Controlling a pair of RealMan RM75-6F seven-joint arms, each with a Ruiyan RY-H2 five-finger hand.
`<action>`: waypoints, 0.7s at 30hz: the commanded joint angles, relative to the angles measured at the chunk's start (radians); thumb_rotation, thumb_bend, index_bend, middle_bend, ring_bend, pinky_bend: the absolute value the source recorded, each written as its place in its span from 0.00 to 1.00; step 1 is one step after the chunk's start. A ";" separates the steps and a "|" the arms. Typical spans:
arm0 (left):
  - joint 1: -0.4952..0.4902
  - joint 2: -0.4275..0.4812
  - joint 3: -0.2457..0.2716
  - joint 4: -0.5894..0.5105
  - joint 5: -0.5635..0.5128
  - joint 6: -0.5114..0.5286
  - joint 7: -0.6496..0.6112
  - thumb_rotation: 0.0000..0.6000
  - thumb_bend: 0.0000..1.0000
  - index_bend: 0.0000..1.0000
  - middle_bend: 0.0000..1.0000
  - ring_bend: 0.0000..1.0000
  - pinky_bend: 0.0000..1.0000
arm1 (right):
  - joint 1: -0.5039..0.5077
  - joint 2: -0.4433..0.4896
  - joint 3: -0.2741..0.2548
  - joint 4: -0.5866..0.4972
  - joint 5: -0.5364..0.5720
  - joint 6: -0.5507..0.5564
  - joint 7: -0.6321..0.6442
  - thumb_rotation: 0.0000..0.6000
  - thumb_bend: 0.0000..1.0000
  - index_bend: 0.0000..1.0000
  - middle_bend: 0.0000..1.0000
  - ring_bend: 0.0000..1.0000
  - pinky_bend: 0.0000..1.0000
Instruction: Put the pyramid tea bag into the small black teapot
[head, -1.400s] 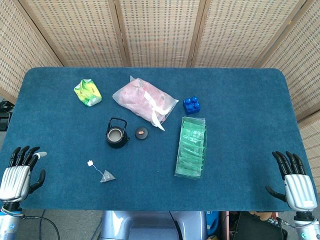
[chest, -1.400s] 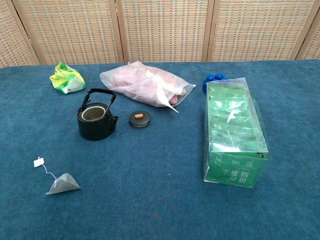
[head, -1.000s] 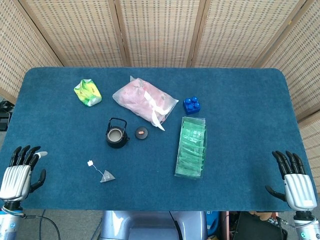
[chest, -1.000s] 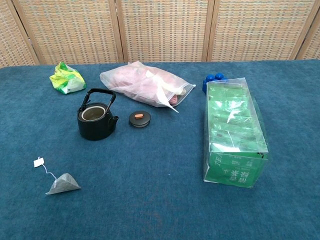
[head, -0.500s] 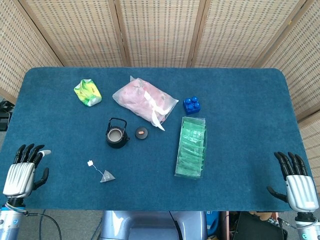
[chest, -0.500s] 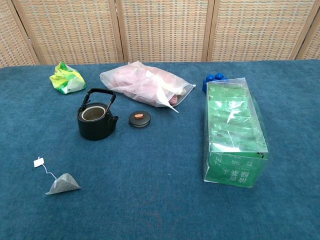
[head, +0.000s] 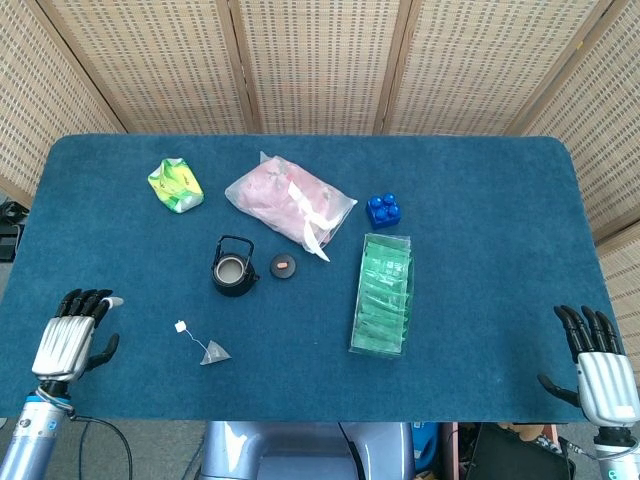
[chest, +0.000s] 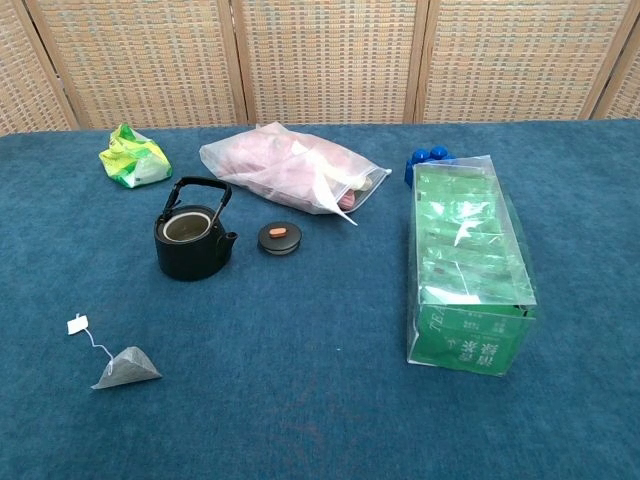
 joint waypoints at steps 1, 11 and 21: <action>-0.015 -0.019 -0.002 0.017 -0.022 -0.025 0.012 1.00 0.42 0.27 0.21 0.15 0.09 | 0.000 -0.001 0.000 0.002 0.001 -0.001 0.001 1.00 0.12 0.11 0.19 0.03 0.10; -0.059 -0.093 -0.008 0.093 -0.087 -0.093 0.050 1.00 0.42 0.41 0.21 0.14 0.00 | -0.005 0.000 0.000 0.007 0.006 0.000 0.006 1.00 0.12 0.11 0.19 0.03 0.10; -0.103 -0.165 -0.028 0.158 -0.130 -0.129 0.064 1.00 0.42 0.45 0.29 0.20 0.10 | -0.009 0.000 0.001 0.011 0.010 0.002 0.011 1.00 0.12 0.11 0.19 0.03 0.10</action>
